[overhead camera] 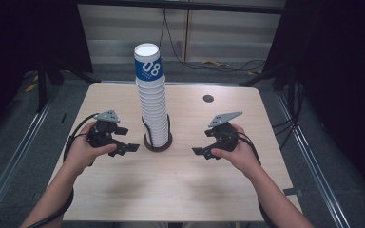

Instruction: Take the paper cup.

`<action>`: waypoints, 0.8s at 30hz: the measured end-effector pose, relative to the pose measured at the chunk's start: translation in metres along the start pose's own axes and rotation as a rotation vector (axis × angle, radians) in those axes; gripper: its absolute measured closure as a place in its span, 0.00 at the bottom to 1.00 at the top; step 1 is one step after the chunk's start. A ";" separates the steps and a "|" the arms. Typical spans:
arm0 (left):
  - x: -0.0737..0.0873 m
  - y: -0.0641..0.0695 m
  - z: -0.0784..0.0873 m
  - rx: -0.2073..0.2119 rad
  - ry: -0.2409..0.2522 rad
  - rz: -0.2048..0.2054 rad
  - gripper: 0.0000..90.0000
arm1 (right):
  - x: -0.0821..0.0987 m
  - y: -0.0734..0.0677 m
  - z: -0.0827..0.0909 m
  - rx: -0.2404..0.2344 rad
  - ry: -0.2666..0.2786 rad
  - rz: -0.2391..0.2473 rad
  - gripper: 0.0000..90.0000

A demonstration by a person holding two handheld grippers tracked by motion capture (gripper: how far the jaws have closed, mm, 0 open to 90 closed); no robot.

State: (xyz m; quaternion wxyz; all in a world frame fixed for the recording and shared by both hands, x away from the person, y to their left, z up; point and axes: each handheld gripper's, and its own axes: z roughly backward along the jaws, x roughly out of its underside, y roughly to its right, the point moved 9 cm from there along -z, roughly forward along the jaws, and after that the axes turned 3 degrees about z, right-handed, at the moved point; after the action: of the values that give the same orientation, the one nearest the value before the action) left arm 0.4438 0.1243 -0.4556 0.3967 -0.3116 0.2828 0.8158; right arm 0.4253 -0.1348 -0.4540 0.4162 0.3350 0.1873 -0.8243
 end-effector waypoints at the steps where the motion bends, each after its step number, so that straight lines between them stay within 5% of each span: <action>1: -0.001 0.000 0.001 0.000 0.001 0.006 0.18 | -0.002 0.000 0.000 -0.002 -0.003 0.002 0.15; 24: -0.033 -0.007 0.016 -0.020 0.033 0.010 0.18 | -0.064 0.003 0.001 -0.001 0.017 0.036 0.15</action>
State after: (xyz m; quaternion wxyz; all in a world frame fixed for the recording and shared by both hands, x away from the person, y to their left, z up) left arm 0.4614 0.1238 -0.4231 0.3847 -0.3274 0.2828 0.8154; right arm 0.4548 -0.1006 -0.4081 0.4294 0.3449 0.1851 -0.8139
